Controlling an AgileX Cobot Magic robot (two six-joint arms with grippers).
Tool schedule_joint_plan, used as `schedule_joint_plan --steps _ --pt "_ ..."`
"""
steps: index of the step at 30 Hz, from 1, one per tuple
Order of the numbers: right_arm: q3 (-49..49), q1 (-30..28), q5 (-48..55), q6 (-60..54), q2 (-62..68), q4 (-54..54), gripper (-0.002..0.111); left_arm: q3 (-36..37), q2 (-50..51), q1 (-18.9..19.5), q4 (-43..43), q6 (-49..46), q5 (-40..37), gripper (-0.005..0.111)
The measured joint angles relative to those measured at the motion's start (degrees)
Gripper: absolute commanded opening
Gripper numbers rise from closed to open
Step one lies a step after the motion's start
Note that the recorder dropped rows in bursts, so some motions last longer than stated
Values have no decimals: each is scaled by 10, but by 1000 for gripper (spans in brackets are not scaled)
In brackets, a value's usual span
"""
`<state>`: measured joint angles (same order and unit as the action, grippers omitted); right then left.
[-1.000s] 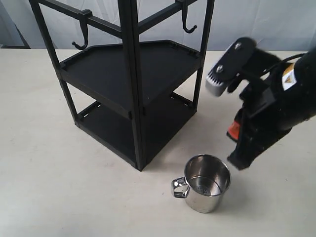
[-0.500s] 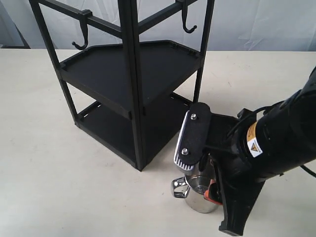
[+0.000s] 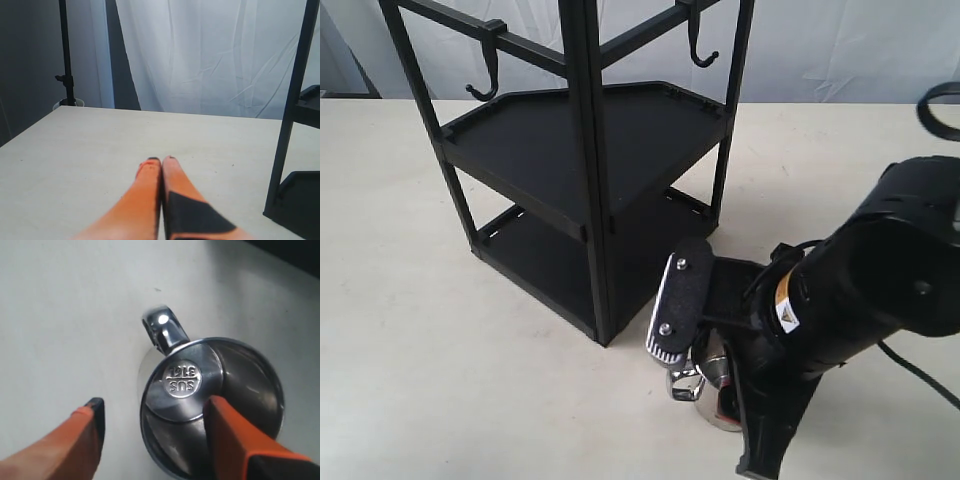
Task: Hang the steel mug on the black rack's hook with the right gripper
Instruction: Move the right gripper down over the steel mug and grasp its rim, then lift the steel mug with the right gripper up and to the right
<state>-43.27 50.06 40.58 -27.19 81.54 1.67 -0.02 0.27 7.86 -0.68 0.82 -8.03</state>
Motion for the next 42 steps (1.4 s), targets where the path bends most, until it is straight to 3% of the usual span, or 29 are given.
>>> schedule_joint_plan --steps 7,10,11,12,23,28,32,36,38,42 --pt "0 0 -38 0 65 0 53 0 0 0 0 0 0 2" --pt "0 1 -43 0 91 0 27 0 0 0 0 0 0 2" --pt "0 1 -43 0 97 0 9 0 0 0 0 0 0 2" --pt "0 2 -44 0 104 0 -1 0 0 0 0 0 0 2" --pt "0 -14 -38 2 90 2 -1 0 0 0 0 0 0 2" --pt "1 -96 -58 -6 29 31 -1 0 0 0 0 0 0 2" --pt "0 -194 -74 -140 -25 178 -1 0 0 0 0 0 0 2" --pt "-19 -297 37 -387 -31 453 -1 0 0 0 0 0 0 2" --pt "-31 -340 110 -471 -15 539 -1 0 0 0 0 0 0 2" --pt "-71 -412 244 -544 36 603 -1 0 0 0 0 0 0 2"
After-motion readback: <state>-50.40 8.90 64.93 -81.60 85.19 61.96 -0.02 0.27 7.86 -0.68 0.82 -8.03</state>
